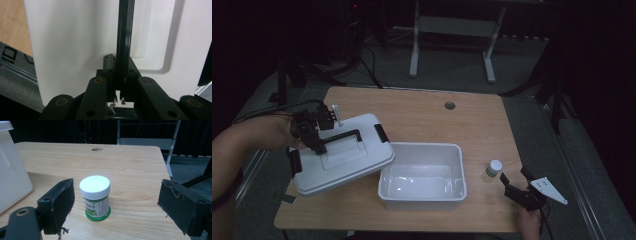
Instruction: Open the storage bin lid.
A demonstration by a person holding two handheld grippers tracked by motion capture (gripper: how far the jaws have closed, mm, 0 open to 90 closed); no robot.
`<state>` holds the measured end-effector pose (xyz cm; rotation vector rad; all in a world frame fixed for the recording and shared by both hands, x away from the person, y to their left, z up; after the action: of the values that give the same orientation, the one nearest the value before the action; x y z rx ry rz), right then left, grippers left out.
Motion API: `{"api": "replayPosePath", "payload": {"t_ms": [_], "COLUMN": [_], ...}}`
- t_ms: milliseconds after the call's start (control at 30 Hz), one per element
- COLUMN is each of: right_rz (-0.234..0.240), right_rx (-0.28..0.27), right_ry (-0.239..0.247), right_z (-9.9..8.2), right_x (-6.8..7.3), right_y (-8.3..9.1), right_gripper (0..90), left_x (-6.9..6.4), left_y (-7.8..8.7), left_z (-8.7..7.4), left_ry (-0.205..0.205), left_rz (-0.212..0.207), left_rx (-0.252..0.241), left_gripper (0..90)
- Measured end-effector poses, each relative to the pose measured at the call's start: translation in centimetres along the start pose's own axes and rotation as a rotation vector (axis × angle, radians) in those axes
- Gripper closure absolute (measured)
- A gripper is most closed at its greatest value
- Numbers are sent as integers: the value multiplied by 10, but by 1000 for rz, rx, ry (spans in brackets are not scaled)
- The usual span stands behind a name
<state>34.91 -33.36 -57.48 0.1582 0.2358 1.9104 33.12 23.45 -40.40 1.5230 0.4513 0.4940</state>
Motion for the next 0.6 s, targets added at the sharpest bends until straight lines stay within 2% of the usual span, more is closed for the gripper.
{"api": "replayPosePath", "payload": {"t_ms": [133, 300, 333, 500, 600], "right_rz": [-2, -4, -5, -6, -6], "right_rx": [3, 4, 5, 9, 9], "right_ry": [4, 6, 7, 8, 10], "right_z": [0, 0, 0, -1, -1], "right_x": [0, 0, 0, 0, 0], "right_y": [0, -1, -1, -1, -1], "right_gripper": [133, 133, 133, 133, 133], "left_x": [10, 17, 19, 24, 31], "left_y": [-1, -8, -12, -23, -36], "left_z": [-9, -20, -24, -31, -36], "left_ry": [43, 67, 86, 107, 136], "left_rz": [11, 12, 1, 2, -6], "left_rx": [-22, -19, -22, -21, -21], "left_gripper": [836, 836, 836, 835, 835]}}
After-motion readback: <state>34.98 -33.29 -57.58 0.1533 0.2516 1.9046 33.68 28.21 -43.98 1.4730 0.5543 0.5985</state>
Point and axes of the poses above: each handheld gripper's, and its own axes: y roughly backward along the jaws, z roughly out of its top, x roughly to its left, the point moved 9 cm from there along -y, roughly forward along the jaws, and after that the axes turned 3 degrees about y, right-handed, at the moved point
